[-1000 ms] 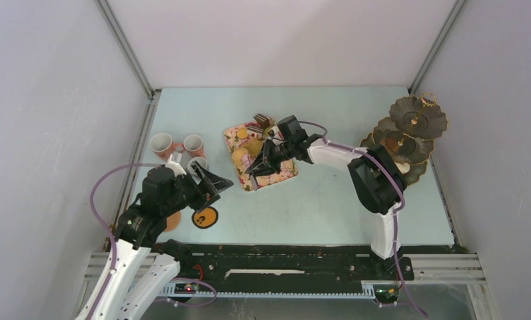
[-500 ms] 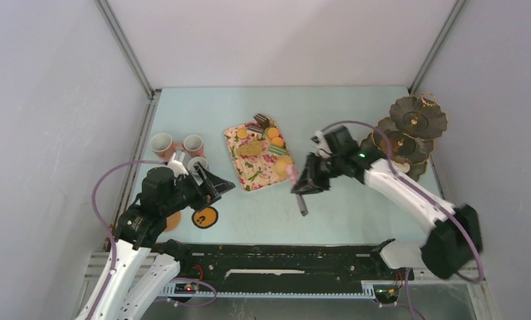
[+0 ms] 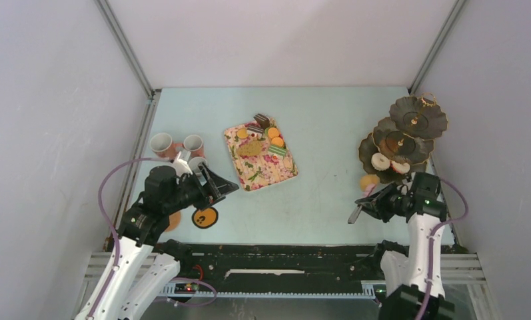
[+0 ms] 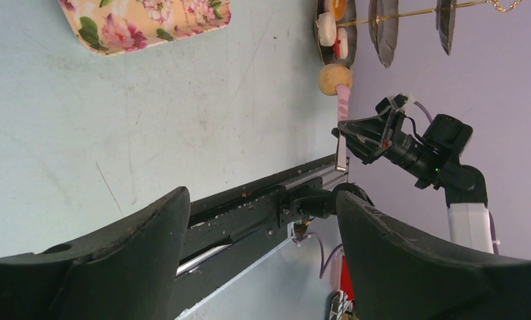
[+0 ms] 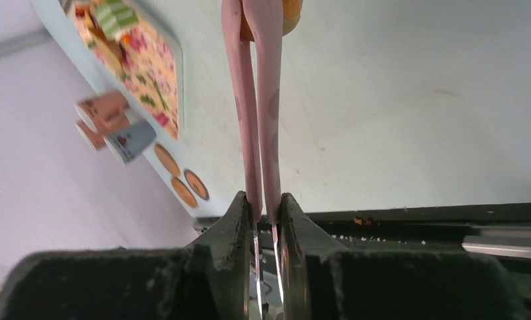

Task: Serve the afternoon tea
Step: Place the desert on the desert table.

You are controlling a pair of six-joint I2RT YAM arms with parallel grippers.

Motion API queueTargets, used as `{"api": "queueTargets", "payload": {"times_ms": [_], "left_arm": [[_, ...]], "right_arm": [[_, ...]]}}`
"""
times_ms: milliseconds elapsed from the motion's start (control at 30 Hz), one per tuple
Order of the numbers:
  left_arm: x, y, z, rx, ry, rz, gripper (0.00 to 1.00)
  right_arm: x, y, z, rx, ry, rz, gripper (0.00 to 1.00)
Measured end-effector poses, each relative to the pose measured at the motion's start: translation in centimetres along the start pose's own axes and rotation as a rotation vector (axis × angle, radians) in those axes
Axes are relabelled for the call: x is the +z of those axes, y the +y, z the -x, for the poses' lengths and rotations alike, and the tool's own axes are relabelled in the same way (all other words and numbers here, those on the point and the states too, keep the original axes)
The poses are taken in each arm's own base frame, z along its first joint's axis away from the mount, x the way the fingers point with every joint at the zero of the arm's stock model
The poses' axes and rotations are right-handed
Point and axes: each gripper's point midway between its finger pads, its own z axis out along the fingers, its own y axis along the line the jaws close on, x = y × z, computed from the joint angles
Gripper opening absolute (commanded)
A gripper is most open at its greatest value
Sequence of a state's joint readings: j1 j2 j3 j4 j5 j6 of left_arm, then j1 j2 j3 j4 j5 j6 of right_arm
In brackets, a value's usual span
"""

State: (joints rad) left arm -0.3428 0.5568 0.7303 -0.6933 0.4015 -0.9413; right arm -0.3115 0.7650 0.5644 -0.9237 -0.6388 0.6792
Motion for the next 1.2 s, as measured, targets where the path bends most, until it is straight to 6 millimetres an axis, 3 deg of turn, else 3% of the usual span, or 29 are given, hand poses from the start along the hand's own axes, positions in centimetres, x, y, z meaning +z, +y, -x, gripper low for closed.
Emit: {"api": "queueTargets", "payload": {"times_ms": [367, 533, 1000, 1200], "left_arm": [[-0.1, -0.7, -0.4, 0.039, 0.014, -0.033, 0.86], [-0.7, -1.2, -0.9, 0.098, 0.017, -0.059, 0.87], [-2.6, -2.2, -2.2, 0.333, 0.051, -0.083, 0.88], [-2.9, -2.6, -2.1, 0.411, 0.047, -0.085, 0.89]], "right_arm": [[-0.6, -2.2, 4.6, 0.156, -0.116, -0.016, 0.00], [-1.1, -2.3, 5.6, 0.132, -0.142, -0.004, 0.00], [-3.6, -2.3, 11.9, 0.133, -0.344, 0.099, 0.00], [-3.3, -2.7, 13.3, 0.126, -0.344, 0.123, 0.00]]}}
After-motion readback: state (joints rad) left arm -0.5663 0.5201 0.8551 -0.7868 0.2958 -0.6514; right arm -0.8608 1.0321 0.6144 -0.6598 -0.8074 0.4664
